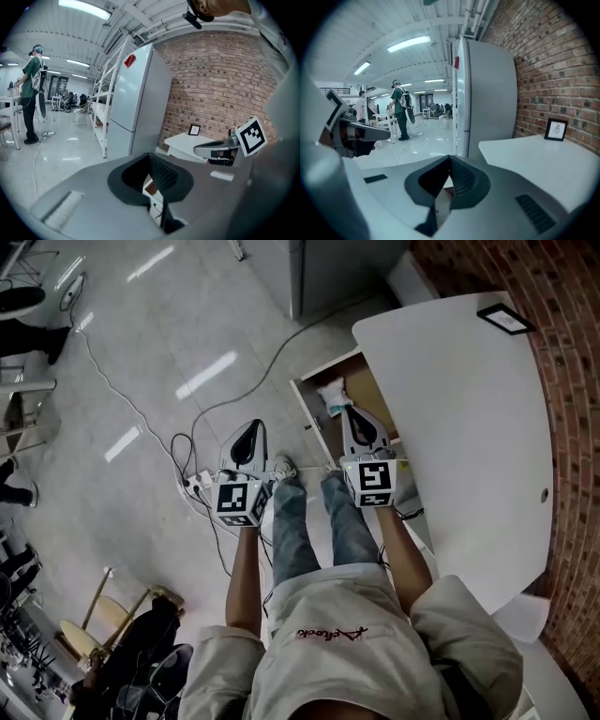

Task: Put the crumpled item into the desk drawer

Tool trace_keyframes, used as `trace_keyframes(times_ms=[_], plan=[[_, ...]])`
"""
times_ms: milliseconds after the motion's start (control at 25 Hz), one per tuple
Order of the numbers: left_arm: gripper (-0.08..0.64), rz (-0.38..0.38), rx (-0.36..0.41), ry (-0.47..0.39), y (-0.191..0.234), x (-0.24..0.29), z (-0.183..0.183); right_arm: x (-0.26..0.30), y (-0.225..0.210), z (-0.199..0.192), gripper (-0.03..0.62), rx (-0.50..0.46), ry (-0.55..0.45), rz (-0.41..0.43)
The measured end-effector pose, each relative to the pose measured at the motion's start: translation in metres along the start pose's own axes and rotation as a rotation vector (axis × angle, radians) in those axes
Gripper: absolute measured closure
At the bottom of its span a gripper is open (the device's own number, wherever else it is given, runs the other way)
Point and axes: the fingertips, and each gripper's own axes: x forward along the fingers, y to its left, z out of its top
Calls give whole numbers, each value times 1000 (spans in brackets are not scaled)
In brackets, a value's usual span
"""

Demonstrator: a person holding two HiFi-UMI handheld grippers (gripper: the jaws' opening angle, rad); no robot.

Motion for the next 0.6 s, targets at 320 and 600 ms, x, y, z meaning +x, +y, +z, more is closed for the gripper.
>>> trace_keyframes(times_ms=[320, 600], plan=[[551, 33, 40, -77, -1, -21, 73, -18, -17, 87, 580, -27, -106, -18], [551, 53, 64, -150, -8, -44, 138, -43, -27, 155, 580, -45, -188, -39]])
